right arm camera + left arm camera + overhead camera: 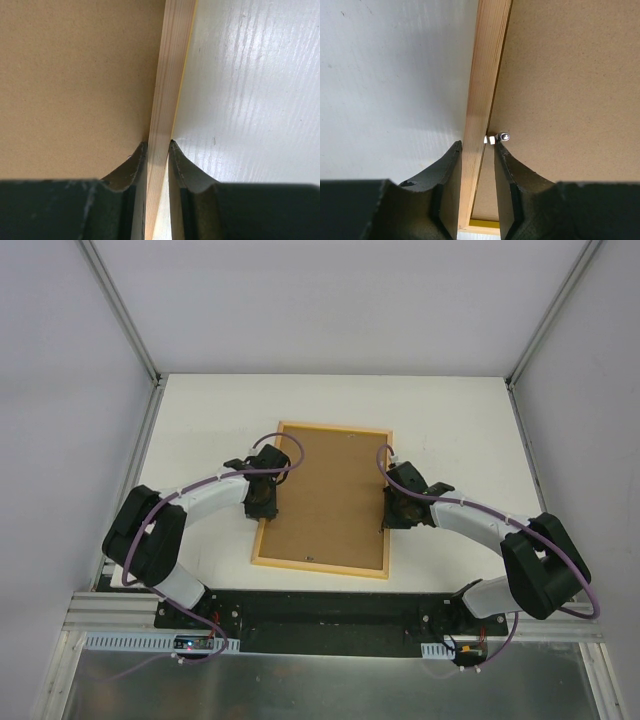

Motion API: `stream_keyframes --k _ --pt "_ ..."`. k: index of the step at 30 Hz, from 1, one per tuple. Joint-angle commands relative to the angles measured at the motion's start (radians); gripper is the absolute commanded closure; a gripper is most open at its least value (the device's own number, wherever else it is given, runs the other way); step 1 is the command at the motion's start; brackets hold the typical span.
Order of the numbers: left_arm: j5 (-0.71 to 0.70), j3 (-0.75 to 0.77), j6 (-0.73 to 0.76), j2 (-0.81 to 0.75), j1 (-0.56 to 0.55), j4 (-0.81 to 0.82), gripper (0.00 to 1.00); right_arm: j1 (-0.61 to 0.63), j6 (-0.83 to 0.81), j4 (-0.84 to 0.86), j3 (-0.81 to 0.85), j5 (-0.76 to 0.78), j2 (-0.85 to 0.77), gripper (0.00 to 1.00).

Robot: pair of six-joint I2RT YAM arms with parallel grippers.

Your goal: Put the photo into the frame

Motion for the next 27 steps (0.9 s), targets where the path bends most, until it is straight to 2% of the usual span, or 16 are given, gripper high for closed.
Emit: stream_keyframes --k 1,4,16,18,20,22,27 --pt "-0.026 -0.002 -0.027 0.077 0.02 0.049 0.96 0.0 -0.037 -0.032 -0.053 0.006 0.038 1.0" --pt "-0.028 0.006 -0.03 0.088 0.022 0.054 1.0 0.001 -0.037 -0.032 -0.055 0.009 0.035 1.0" --pt "-0.008 0.024 -0.009 0.102 0.036 0.06 1.0 0.0 -0.028 -0.032 -0.046 -0.001 0.027 0.99" --pt "0.001 0.026 -0.001 0.1 0.036 0.06 1.0 0.001 -0.021 -0.027 -0.041 -0.008 0.022 0.91" --pt "0.007 0.027 0.002 0.096 0.036 0.06 1.0 0.007 -0.014 -0.03 -0.031 -0.011 0.022 0.77" --pt "0.015 0.027 0.004 0.09 0.034 0.06 1.0 0.021 -0.008 -0.032 -0.018 -0.004 0.024 0.68" --pt "0.023 0.023 0.002 0.09 0.033 0.061 1.0 0.059 0.009 -0.043 0.012 0.018 0.051 0.58"
